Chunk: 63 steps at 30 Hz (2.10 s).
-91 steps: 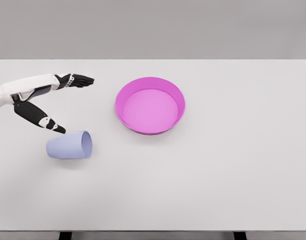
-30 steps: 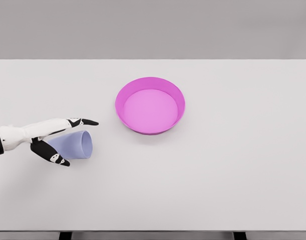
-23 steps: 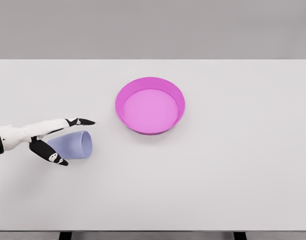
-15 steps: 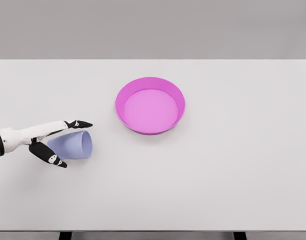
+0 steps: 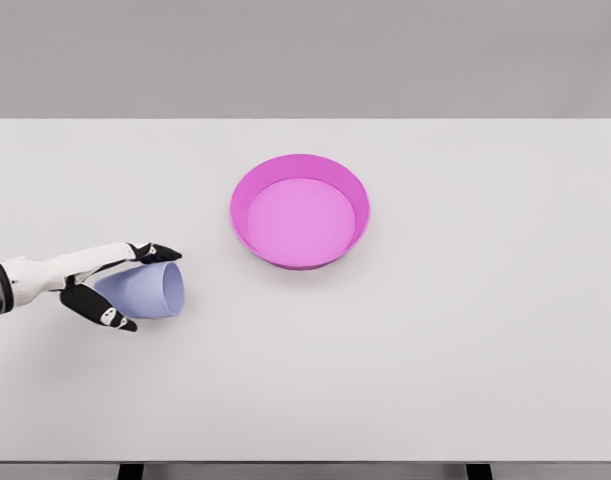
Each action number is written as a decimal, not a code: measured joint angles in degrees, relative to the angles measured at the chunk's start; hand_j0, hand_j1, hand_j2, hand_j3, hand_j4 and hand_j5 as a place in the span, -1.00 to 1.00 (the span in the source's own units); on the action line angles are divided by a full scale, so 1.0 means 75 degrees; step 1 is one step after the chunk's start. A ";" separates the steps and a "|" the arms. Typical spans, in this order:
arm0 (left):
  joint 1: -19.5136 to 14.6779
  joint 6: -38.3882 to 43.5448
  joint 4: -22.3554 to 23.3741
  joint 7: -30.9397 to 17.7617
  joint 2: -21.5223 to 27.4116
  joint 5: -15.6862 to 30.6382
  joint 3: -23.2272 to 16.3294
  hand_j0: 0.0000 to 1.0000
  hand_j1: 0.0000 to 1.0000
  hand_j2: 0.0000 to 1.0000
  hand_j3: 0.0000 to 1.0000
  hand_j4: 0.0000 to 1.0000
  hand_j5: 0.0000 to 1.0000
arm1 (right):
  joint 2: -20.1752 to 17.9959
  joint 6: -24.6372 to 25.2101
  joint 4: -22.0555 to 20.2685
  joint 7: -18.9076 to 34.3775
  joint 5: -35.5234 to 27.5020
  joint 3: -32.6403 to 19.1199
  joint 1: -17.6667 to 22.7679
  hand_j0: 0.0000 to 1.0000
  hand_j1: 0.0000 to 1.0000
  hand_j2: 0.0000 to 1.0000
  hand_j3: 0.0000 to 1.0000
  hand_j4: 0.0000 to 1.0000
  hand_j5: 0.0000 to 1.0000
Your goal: Flip the cup with left arm and place it on the plate
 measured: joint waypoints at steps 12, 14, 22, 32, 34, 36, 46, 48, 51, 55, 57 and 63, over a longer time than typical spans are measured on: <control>0.0035 0.0001 -0.0027 0.0001 -0.0061 0.0263 0.0004 0.30 0.30 0.30 0.30 0.30 0.30 | 0.0000 0.0000 0.0000 0.0000 0.0000 0.0000 0.0012 1.00 1.00 1.00 1.00 1.00 1.00; 0.0035 -0.0113 -0.0044 0.0000 -0.0061 0.0487 0.0074 0.27 0.27 0.27 0.27 0.27 0.27 | 0.0000 0.0000 0.0000 0.0000 0.0000 0.0000 0.0012 1.00 1.00 1.00 1.00 1.00 1.00; -0.0105 -0.0863 -0.0055 0.0002 -0.0069 0.1445 0.0423 0.17 0.17 0.17 0.17 0.17 0.17 | 0.0000 0.0000 0.0000 0.0000 0.0000 0.0000 0.0012 1.00 1.00 1.00 1.00 1.00 1.00; -0.0492 -0.1074 -0.0004 0.0334 -0.0796 0.2855 0.0593 0.16 0.16 0.16 0.16 0.16 0.16 | 0.0000 0.0000 0.0000 0.0000 0.0000 0.0000 0.0000 1.00 1.00 1.00 1.00 1.00 1.00; -0.0492 -0.1081 0.0014 0.0418 -0.1002 0.3024 0.0592 0.16 0.16 0.16 0.16 0.16 0.16 | 0.0000 0.0000 0.0000 0.0000 0.0000 0.0000 0.0000 1.00 1.00 1.00 1.00 1.00 1.00; -0.0633 -0.1086 0.0030 0.0484 -0.1192 0.3263 0.0591 0.14 0.14 0.14 0.14 0.14 0.14 | 0.0000 0.0000 0.0000 0.0000 0.0000 0.0000 0.0012 1.00 1.00 1.00 1.00 1.00 1.00; -0.1254 -0.1057 0.0485 0.0965 -0.2621 0.3618 0.0532 0.10 0.10 0.10 0.10 0.10 0.10 | 0.0000 0.0000 0.0000 0.0000 0.0000 0.0000 0.0000 1.00 1.00 1.00 1.00 1.00 1.00; -0.1383 -0.1049 0.0724 0.0998 -0.2986 0.3593 0.0498 0.09 0.09 0.09 0.09 0.09 0.09 | 0.0000 0.0000 0.0000 0.0000 0.0000 0.0000 0.0000 1.00 1.00 1.00 1.00 1.00 1.00; -0.1406 -0.1047 0.0998 0.1020 -0.3471 0.3537 0.0475 0.08 0.08 0.08 0.08 0.08 0.08 | 0.0000 0.0000 0.0000 0.0000 0.0000 0.0000 0.0000 1.00 1.00 1.00 1.00 1.00 1.00; -0.1558 -0.1062 0.1393 0.1029 -0.4252 0.3381 0.0465 0.07 0.07 0.07 0.07 0.07 0.07 | 0.0000 0.0000 0.0000 0.0001 0.0000 0.0000 0.0012 1.00 1.00 1.00 1.00 1.00 1.00; -0.1594 -0.1086 0.1578 0.1031 -0.4602 0.3217 0.0463 0.07 0.07 0.07 0.07 0.07 0.07 | 0.0000 0.0000 0.0000 0.0000 0.0000 0.0000 0.0000 1.00 1.00 1.00 1.00 1.00 1.00; -0.1594 -0.1796 0.2212 0.1107 -0.5332 0.2973 0.0449 0.02 0.02 0.02 0.02 0.02 0.02 | 0.0000 0.0000 0.0000 0.0000 0.0000 0.0000 0.0012 1.00 1.00 1.00 1.00 1.00 1.00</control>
